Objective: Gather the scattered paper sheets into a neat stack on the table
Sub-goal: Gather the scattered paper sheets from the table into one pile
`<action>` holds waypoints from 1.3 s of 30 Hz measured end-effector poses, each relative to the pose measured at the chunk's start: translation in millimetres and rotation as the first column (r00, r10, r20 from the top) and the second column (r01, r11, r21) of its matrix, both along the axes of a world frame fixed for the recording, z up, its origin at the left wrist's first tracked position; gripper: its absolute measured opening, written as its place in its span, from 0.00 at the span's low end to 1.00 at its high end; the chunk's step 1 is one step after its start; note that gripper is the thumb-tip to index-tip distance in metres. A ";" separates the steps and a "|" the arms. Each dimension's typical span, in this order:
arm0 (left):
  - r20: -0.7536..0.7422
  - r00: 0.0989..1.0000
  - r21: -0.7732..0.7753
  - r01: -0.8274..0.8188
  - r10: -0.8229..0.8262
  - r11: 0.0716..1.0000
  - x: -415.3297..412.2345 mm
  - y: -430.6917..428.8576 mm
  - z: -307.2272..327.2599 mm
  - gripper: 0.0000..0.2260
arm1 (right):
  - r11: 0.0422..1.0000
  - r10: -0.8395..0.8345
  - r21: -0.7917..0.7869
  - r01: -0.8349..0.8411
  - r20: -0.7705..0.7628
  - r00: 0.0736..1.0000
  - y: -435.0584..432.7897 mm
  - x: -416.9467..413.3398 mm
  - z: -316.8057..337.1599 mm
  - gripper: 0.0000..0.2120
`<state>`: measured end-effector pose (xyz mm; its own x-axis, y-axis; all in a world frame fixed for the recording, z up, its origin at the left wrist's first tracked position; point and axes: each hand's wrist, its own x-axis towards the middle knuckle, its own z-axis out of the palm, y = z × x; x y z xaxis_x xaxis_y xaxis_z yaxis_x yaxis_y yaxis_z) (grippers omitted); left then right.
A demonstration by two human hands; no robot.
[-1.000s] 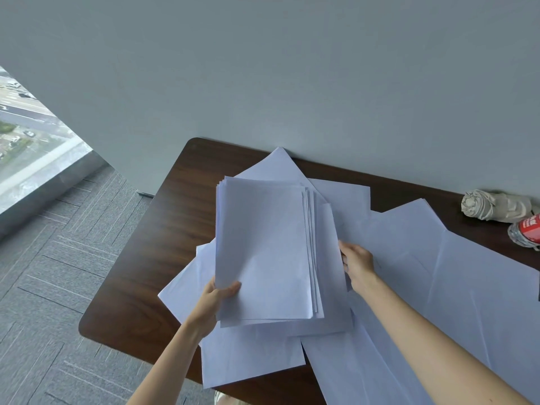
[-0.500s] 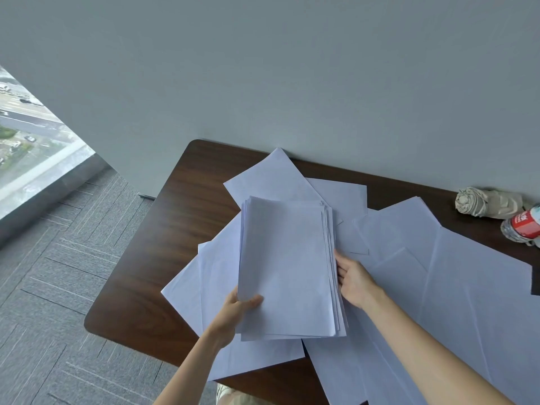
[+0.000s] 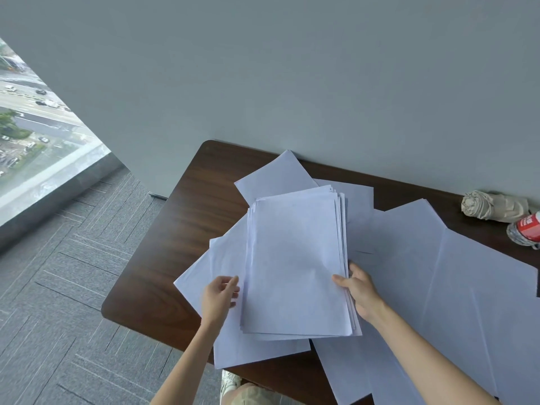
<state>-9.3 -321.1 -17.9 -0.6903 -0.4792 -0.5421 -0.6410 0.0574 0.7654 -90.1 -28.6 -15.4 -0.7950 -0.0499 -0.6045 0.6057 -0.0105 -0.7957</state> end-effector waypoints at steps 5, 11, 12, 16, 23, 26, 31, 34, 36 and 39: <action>0.016 0.996 0.046 -0.093 0.092 0.995 6.8 -15.0 2.9 0.13 | 0.995 0.099 -0.017 -0.099 -0.004 0.995 -9.9 11.0 6.3 0.17; 0.178 0.972 -0.177 -0.124 0.155 0.976 20.2 -29.5 -5.0 0.10 | 0.977 0.214 0.012 -0.215 0.009 0.977 -41.5 26.2 2.4 0.16; 0.188 0.969 -0.166 -0.131 0.161 0.977 20.5 -29.8 -4.9 0.10 | 0.974 0.225 0.016 -0.225 0.012 0.974 -46.2 28.5 0.1 0.16; 0.214 0.963 -0.169 -0.127 0.163 0.977 17.5 -28.2 -4.3 0.21 | 0.970 0.234 0.066 -0.234 0.008 0.972 -62.3 37.2 -5.4 0.15; 0.197 0.980 -0.037 -0.023 0.030 0.999 16.4 -28.2 1.9 0.18 | 0.955 0.270 0.120 -0.271 0.023 0.963 -68.4 40.2 -24.7 0.25; 0.047 0.999 0.135 -0.019 0.013 0.991 22.6 -31.2 1.5 0.16 | 0.965 0.237 0.102 -0.241 0.052 0.970 -70.9 41.6 -19.7 0.19; -0.129 0.988 0.237 0.114 -0.085 0.965 25.0 -37.8 1.0 0.17 | 0.977 0.182 0.090 -0.192 0.104 0.978 -83.7 47.8 -6.4 0.16; -0.197 0.975 0.292 0.155 -0.099 0.944 16.6 -53.9 12.8 0.18 | 0.995 0.087 0.034 -0.092 0.131 0.988 -92.3 50.0 7.2 0.14; -0.204 0.968 0.336 0.208 -0.145 0.918 5.9 -68.7 22.3 0.19 | 1.000 0.025 0.002 -0.026 0.142 0.990 -96.4 48.0 7.2 0.13; -0.208 0.950 0.378 0.296 -0.231 0.877 -14.7 -89.9 30.1 0.17 | 0.997 -0.052 -0.047 0.063 0.197 0.979 -108.9 44.5 14.0 0.14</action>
<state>-24.0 -410.9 12.2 -0.8497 -0.0328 -0.5262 -0.5190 -0.1233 0.8458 -45.6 -137.5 -1.4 -0.6641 -0.0437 -0.7463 0.7467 -0.0885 -0.6593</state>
